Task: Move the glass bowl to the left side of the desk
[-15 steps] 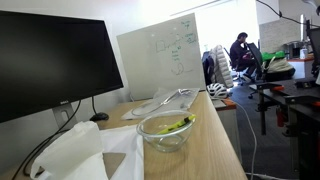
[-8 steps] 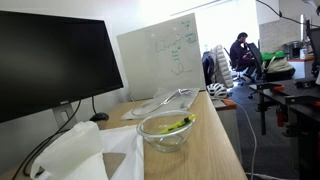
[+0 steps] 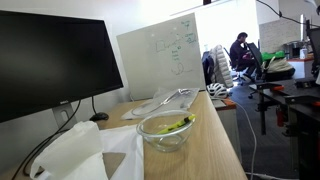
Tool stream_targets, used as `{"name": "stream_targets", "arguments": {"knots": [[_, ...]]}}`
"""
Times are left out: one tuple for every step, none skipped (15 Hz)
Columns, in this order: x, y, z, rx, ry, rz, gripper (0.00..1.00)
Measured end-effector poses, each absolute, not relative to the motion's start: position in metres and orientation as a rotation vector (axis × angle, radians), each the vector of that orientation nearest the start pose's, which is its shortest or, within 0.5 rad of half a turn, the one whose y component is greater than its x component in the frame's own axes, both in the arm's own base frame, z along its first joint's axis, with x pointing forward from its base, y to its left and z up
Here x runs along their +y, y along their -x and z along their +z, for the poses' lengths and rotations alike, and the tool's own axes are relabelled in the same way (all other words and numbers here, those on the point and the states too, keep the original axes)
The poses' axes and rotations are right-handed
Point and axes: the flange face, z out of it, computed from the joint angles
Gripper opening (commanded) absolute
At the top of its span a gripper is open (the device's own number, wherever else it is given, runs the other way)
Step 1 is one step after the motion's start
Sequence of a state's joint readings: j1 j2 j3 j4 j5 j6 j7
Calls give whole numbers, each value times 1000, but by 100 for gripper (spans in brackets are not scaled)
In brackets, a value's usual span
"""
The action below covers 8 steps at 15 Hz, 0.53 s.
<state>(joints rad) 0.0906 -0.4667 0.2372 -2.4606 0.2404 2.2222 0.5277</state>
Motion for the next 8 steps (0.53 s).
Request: {"name": "stream_targets", "arguments": {"knots": [[137, -412, 460, 543, 2901, -228, 100], [125, -421, 437, 577, 2896, -203, 100], [113, -430, 413, 605, 2895, -179, 100], [103, -437, 389, 634, 2893, -152, 100], [95, -443, 367, 652, 2886, -121, 100], [89, -450, 345, 666, 2883, -90, 100], [85, -455, 327, 677, 2877, -65, 100], [81, -460, 310, 685, 2870, -41, 100]]}}
